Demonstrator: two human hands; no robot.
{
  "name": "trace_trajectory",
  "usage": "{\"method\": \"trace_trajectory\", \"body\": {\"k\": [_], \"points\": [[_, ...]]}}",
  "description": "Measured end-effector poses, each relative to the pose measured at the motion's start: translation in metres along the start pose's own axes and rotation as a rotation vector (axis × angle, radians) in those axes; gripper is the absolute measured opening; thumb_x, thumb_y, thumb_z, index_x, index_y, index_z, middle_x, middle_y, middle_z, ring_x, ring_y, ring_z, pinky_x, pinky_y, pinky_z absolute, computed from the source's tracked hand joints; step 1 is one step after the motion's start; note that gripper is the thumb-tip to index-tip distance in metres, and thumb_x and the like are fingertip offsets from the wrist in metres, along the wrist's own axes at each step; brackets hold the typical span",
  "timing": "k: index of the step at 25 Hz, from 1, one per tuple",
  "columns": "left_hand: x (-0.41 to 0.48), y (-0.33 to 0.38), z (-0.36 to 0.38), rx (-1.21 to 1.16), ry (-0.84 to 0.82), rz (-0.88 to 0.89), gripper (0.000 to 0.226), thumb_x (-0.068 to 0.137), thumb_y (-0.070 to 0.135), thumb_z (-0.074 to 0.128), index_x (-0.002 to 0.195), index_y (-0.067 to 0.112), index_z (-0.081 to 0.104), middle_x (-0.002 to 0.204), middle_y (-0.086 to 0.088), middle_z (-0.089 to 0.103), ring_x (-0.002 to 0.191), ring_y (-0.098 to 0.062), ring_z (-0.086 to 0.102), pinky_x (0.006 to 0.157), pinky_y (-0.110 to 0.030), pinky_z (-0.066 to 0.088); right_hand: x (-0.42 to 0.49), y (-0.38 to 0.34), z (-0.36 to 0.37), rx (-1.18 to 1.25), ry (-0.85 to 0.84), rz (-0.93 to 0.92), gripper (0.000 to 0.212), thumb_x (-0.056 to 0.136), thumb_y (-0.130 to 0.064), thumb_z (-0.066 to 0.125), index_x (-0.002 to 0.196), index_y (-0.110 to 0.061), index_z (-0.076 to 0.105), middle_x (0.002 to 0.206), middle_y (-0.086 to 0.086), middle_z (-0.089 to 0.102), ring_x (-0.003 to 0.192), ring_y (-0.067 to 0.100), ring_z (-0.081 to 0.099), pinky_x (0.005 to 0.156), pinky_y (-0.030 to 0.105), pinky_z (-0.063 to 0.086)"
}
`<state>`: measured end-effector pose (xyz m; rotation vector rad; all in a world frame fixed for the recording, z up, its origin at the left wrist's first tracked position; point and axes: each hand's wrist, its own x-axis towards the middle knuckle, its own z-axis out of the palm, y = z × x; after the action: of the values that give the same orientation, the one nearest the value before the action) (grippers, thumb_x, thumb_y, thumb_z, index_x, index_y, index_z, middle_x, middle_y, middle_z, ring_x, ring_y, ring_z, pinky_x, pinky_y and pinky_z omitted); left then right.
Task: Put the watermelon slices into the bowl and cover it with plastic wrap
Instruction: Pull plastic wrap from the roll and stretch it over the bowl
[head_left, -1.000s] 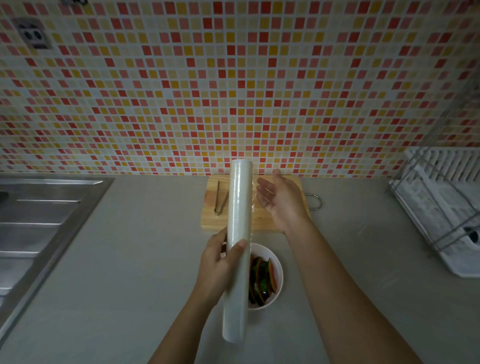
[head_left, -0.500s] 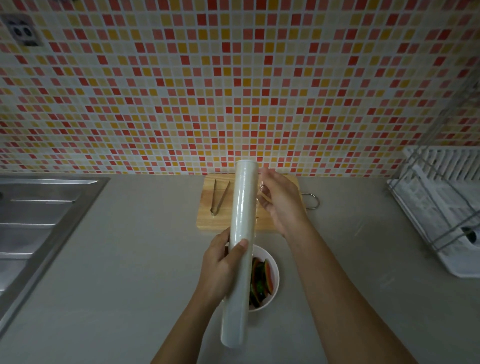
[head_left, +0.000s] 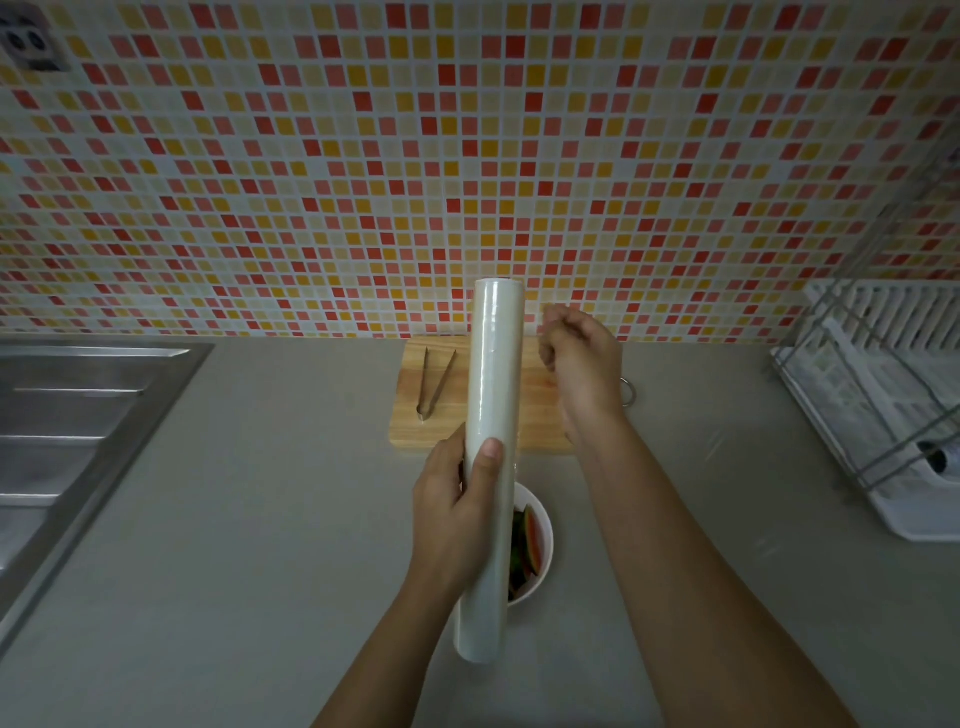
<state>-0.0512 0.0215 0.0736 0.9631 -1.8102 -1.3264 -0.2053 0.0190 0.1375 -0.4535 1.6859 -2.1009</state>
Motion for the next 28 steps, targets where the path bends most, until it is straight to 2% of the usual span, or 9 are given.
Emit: {"method": "trace_trajectory", "body": {"k": [5, 9, 11, 16, 18, 21, 23, 26, 28], "points": [[0.007, -0.001, -0.005, -0.1, -0.019, -0.025, 0.045, 0.081, 0.06, 0.042, 0.111, 0.034, 0.063, 0.098, 0.01, 0.068, 0.089, -0.002, 0.063, 0.073, -0.025, 0.051, -0.031, 0.013, -0.015, -0.046, -0.174, 0.104, 0.047, 0.078, -0.062, 0.054, 0.111, -0.028, 0.059, 0.102, -0.007, 0.062, 0.083, 0.006, 0.061, 0.065, 0.022, 0.049], [0.014, -0.001, -0.01, -0.069, -0.044, 0.06, 0.053, 0.083, 0.057, 0.042, 0.114, 0.021, 0.065, 0.1, 0.007, 0.068, 0.088, -0.003, 0.062, 0.072, -0.023, 0.048, -0.051, 0.025, -0.018, -0.154, -0.15, -0.03, 0.008, 0.08, -0.037, 0.068, 0.076, -0.03, 0.067, 0.074, -0.011, 0.07, 0.07, 0.002, 0.065, 0.066, 0.022, 0.053], [0.019, 0.001, -0.012, -0.089, -0.044, 0.073, 0.052, 0.082, 0.056, 0.044, 0.107, 0.017, 0.067, 0.095, 0.006, 0.067, 0.084, -0.004, 0.061, 0.071, -0.022, 0.046, -0.048, 0.022, -0.017, -0.124, -0.08, -0.104, 0.012, 0.083, -0.026, 0.067, 0.072, -0.027, 0.066, 0.062, -0.012, 0.067, 0.063, 0.001, 0.062, 0.066, 0.022, 0.051], [0.032, 0.014, -0.017, -0.199, -0.079, 0.044, 0.031, 0.084, 0.053, 0.047, 0.092, 0.031, 0.067, 0.092, -0.001, 0.067, 0.081, -0.007, 0.061, 0.072, -0.029, 0.05, -0.056, 0.024, -0.022, -0.063, -0.207, -0.072, 0.016, 0.073, -0.049, 0.068, 0.084, -0.037, 0.069, 0.085, -0.014, 0.072, 0.08, 0.003, 0.068, 0.067, 0.017, 0.053], [0.036, 0.017, -0.019, -0.208, -0.082, 0.066, 0.03, 0.083, 0.053, 0.047, 0.091, 0.032, 0.067, 0.095, -0.008, 0.068, 0.083, -0.012, 0.061, 0.075, -0.034, 0.049, -0.061, 0.024, -0.021, -0.168, -0.254, -0.129, 0.004, 0.076, -0.036, 0.073, 0.077, -0.037, 0.069, 0.08, -0.015, 0.072, 0.077, 0.004, 0.068, 0.069, 0.019, 0.053], [0.04, 0.018, -0.025, -0.232, -0.067, 0.053, 0.036, 0.082, 0.055, 0.047, 0.09, 0.026, 0.066, 0.095, -0.021, 0.064, 0.081, -0.019, 0.059, 0.075, -0.044, 0.049, -0.057, 0.02, -0.024, -0.201, -0.118, -0.182, 0.016, 0.083, -0.024, 0.067, 0.072, -0.035, 0.066, 0.07, -0.014, 0.07, 0.074, 0.009, 0.068, 0.073, 0.029, 0.056], [0.045, 0.021, -0.029, -0.276, -0.043, 0.035, 0.035, 0.081, 0.056, 0.047, 0.092, 0.03, 0.067, 0.094, -0.015, 0.065, 0.084, -0.02, 0.06, 0.076, -0.045, 0.05, -0.054, 0.019, -0.029, -0.171, -0.069, -0.158, 0.005, 0.083, -0.035, 0.065, 0.079, -0.036, 0.063, 0.076, -0.012, 0.069, 0.079, 0.013, 0.068, 0.078, 0.035, 0.057], [0.049, 0.026, -0.03, -0.269, -0.037, 0.077, 0.035, 0.082, 0.055, 0.047, 0.098, 0.031, 0.067, 0.101, -0.01, 0.067, 0.092, -0.024, 0.062, 0.082, -0.044, 0.05, -0.064, 0.016, -0.024, -0.246, -0.234, -0.122, 0.028, 0.068, -0.058, 0.069, 0.085, -0.036, 0.065, 0.083, -0.012, 0.071, 0.08, 0.006, 0.068, 0.072, 0.023, 0.055], [0.049, 0.027, -0.028, -0.269, -0.061, 0.114, 0.038, 0.083, 0.052, 0.048, 0.101, 0.024, 0.067, 0.104, -0.017, 0.067, 0.097, -0.032, 0.063, 0.084, -0.047, 0.05, -0.069, 0.015, -0.016, -0.338, -0.294, -0.197, 0.014, 0.071, -0.046, 0.072, 0.078, -0.035, 0.067, 0.077, -0.021, 0.071, 0.074, -0.002, 0.067, 0.066, 0.011, 0.051]]}}
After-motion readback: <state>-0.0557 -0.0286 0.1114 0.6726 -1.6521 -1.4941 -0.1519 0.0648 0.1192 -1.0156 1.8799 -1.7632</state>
